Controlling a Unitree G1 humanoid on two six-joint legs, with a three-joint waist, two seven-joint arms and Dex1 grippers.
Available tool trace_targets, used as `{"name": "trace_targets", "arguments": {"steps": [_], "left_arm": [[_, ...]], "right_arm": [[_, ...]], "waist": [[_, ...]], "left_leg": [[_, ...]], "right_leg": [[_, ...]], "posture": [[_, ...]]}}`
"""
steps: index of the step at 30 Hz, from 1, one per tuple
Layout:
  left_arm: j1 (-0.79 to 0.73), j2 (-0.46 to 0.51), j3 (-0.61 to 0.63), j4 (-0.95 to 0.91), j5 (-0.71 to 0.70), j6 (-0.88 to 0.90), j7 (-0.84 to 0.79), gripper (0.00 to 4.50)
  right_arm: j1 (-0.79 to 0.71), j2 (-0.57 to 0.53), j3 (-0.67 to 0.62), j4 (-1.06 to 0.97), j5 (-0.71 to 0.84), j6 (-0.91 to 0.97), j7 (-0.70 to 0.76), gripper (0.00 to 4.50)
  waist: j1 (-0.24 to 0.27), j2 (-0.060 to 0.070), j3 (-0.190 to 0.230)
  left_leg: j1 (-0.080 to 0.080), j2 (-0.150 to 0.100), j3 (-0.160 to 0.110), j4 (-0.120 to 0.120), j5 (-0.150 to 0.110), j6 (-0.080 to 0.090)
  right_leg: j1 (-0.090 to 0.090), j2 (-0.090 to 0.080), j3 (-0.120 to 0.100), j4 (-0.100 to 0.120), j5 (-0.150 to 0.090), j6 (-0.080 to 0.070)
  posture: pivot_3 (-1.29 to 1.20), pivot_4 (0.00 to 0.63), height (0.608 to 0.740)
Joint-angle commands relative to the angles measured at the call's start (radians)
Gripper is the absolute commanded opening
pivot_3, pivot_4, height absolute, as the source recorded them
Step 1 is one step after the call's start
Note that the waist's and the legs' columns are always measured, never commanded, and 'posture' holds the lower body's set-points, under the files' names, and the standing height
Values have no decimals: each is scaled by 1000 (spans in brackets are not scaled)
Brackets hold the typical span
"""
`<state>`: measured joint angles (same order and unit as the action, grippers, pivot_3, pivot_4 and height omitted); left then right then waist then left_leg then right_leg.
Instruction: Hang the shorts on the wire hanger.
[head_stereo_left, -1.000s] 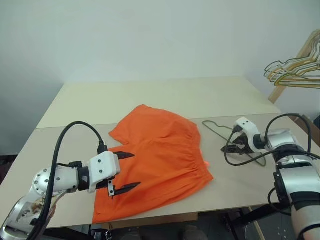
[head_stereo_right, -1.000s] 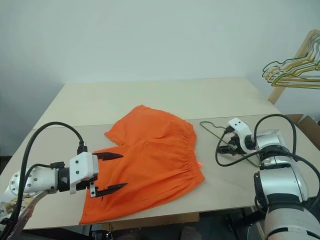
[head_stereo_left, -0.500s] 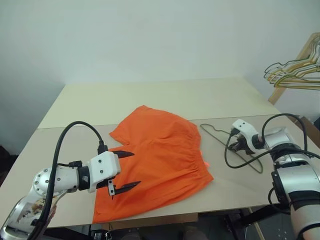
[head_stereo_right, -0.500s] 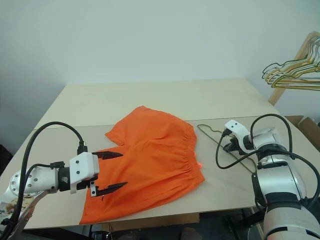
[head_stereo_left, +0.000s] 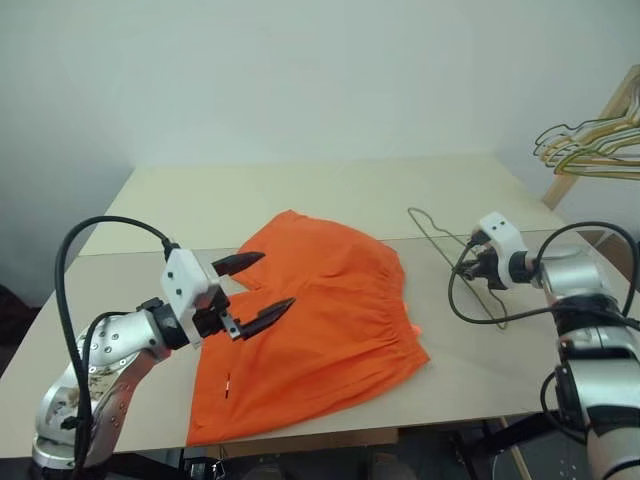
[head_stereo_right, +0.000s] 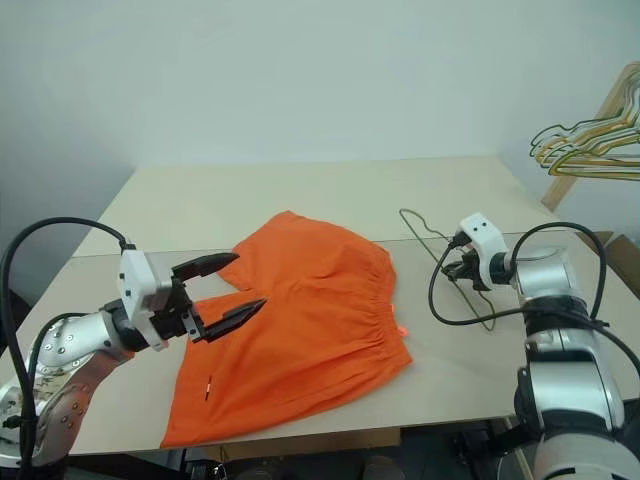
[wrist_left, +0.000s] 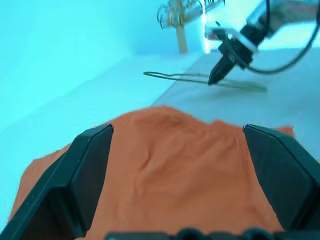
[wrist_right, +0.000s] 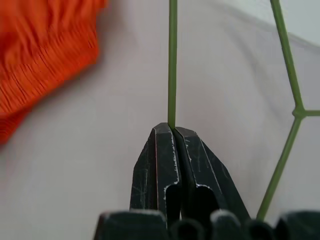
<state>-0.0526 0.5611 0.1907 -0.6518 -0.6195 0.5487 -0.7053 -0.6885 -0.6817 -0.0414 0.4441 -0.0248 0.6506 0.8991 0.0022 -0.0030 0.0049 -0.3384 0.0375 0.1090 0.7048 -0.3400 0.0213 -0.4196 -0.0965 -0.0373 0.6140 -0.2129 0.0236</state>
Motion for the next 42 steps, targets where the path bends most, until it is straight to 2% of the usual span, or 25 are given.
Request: {"name": "trace_targets", "arguments": {"steps": [1,6,9,16,22,26,33,37,42], "left_arm": [[-92,-66,3,22,-93,83,124,4500],[-191,-131,-113,81,58,50,242,4500],[-262,-201,-146,136,111,14,313,4500],[-478,-320,-143,219,141,-17,411,4500],[-523,-420,-150,222,134,-29,472,4500],[-516,-477,-91,208,8,16,481,4500],[-521,-473,-58,212,-57,57,520,4500],[-518,-452,-72,219,-41,41,500,4500],[-514,-441,-76,216,-59,39,477,2988]], "right_arm": [[36,76,-127,-383,59,126,-177,23],[-19,254,-198,-645,84,217,-425,23],[-37,315,-139,-755,53,190,-515,23],[44,326,161,-883,-124,78,-629,23],[111,381,314,-911,-214,-30,-687,23],[152,395,345,-914,-227,-170,-690,23],[185,392,350,-877,-264,-281,-677,23],[195,403,354,-877,-270,-290,-666,23],[205,409,357,-880,-281,-295,-657,0]], "waist": [[1,0,0],[-2,1,-1],[-5,1,-1],[-26,1,-1],[-51,1,-1],[-51,0,-1],[-48,0,-1],[-48,0,-1],[-48,0,-1]], "left_leg": [[0,0,0,0,0,0],[1,-2,1,0,1,-1],[0,-2,3,0,1,-1],[-3,-3,2,0,1,-1],[-1,-3,2,0,1,-2],[0,-3,2,0,1,-2],[1,-3,1,0,1,-2],[1,-3,1,0,1,-2],[1,-3,1,0,1,-2]], "right_leg": [[0,0,0,0,0,0],[1,0,0,1,0,0],[1,1,-1,1,0,0],[2,1,-4,-1,1,1],[3,1,-3,-2,1,1],[3,1,-2,-3,1,1],[5,1,-2,-3,1,1],[5,1,-2,-3,1,1],[5,1,-2,-3,1,1]], "posture": [[42,0,740],[16,0,740],[10,0,740],[1,0,740],[0,0,740],[2,0,740],[12,0,740],[8,0,740],[0,0,740]]}}
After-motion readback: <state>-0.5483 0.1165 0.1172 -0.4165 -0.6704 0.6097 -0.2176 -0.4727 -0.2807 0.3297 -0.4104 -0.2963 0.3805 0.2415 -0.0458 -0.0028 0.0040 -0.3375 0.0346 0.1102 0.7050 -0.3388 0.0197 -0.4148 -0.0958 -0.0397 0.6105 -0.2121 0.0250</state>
